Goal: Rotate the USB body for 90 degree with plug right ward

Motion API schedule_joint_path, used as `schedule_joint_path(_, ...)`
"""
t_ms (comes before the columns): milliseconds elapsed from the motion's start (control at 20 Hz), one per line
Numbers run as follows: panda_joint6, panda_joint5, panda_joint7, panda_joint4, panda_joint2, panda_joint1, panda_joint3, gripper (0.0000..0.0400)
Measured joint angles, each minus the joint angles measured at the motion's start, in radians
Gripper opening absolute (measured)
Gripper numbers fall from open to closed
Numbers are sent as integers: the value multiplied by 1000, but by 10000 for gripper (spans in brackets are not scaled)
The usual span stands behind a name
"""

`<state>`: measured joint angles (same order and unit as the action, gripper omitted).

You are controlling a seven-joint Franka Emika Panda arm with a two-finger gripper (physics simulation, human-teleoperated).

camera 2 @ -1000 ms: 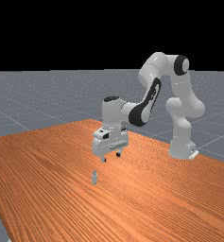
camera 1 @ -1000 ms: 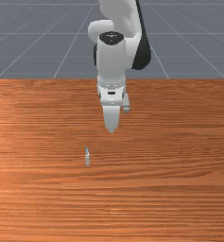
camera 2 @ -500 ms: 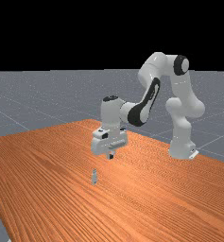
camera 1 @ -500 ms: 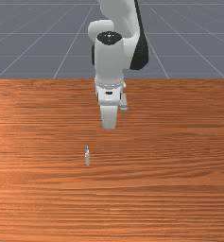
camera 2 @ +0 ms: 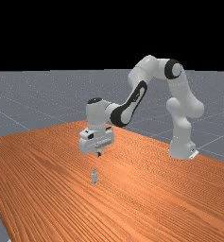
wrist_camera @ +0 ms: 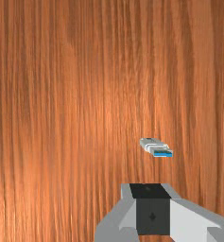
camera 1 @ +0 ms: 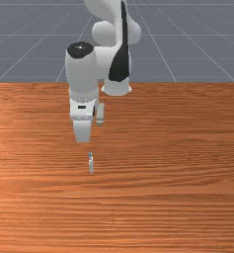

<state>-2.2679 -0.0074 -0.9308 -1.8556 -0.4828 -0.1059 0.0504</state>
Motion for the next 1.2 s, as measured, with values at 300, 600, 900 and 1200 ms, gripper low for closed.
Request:
schedule_joint_path(300, -132, 6, -1, -27, -91, -3, -3, 0)
schedule_joint_path(600, -28, 4, -31, 99, -159, -28, 5, 0)
schedule_joint_path(900, 14, 5, -24, 223, -245, -25, 3, 0)
schedule_joint_path(1200, -53, 17, 118, 148, -210, 54, -3, 0)
